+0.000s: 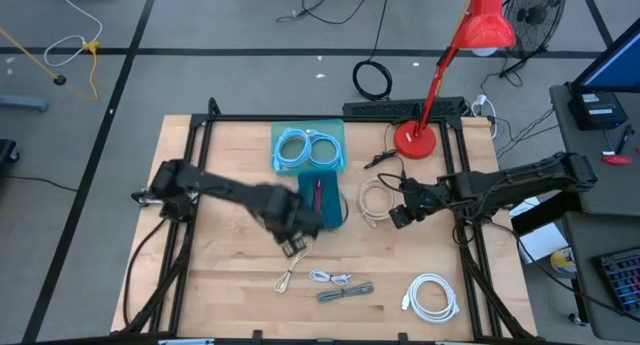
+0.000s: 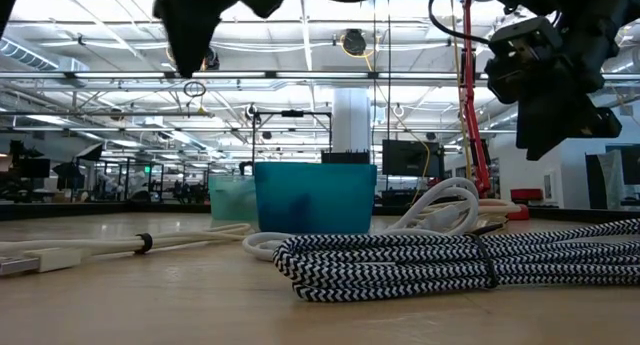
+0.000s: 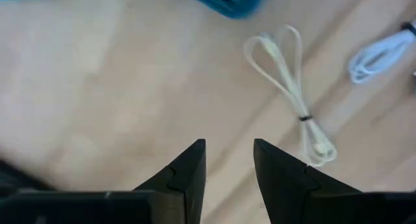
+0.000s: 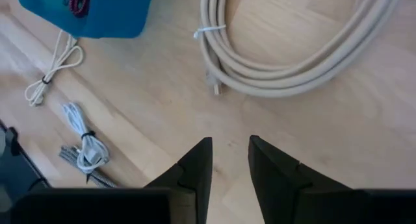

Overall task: Pick & Place USB Port
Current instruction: Put the brown usb cable into the blue bin

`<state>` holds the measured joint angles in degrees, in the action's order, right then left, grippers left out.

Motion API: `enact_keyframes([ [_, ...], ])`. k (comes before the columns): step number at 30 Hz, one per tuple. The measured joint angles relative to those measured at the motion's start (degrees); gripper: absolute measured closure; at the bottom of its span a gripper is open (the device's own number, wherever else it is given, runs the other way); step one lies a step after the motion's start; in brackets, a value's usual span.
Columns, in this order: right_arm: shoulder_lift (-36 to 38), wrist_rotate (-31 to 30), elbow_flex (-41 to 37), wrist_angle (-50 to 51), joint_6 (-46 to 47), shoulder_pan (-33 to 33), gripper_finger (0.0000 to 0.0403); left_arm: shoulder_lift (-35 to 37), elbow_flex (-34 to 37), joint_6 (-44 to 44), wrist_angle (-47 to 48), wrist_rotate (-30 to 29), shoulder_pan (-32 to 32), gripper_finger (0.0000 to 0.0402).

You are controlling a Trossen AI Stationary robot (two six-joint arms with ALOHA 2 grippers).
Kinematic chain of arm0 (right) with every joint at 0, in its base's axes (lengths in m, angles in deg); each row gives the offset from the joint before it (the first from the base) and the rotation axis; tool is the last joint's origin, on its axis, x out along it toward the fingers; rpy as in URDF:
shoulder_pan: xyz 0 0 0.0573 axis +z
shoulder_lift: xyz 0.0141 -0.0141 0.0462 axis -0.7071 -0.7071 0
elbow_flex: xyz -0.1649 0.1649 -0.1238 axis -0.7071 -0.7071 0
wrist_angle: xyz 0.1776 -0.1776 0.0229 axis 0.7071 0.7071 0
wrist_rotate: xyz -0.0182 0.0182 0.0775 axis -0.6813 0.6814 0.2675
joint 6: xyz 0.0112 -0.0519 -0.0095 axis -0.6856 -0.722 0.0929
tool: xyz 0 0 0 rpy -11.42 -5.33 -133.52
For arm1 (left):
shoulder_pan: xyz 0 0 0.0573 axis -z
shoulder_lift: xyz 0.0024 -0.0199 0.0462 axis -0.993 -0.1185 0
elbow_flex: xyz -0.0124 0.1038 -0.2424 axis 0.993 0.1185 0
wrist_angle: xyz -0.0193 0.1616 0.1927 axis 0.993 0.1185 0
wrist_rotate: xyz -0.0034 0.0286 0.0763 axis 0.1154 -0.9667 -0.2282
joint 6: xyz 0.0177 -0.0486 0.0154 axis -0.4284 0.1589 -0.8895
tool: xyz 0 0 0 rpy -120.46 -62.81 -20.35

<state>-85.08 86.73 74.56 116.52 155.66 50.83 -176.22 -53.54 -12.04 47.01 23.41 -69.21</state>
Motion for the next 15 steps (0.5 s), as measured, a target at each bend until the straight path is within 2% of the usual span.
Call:
enact_keyframes([
  [5, 0.0, 2.7, 0.0, 0.0, -0.4, 0.6, 0.0313, 0.0, 7.0, 10.3, -11.4, -0.3, 5.6, 0.027],
  [11, 0.0, 6.3, 0.0, -0.1, -3.3, 1.7, 0.0313, 0.0, 12.5, 18.0, -22.0, -8.4, 11.0, 0.027],
  [15, 0.0, 8.5, 0.0, -0.3, -4.5, 3.6, 0.0313, 0.0, 16.7, 20.9, -26.1, -9.0, 11.6, 0.027],
])
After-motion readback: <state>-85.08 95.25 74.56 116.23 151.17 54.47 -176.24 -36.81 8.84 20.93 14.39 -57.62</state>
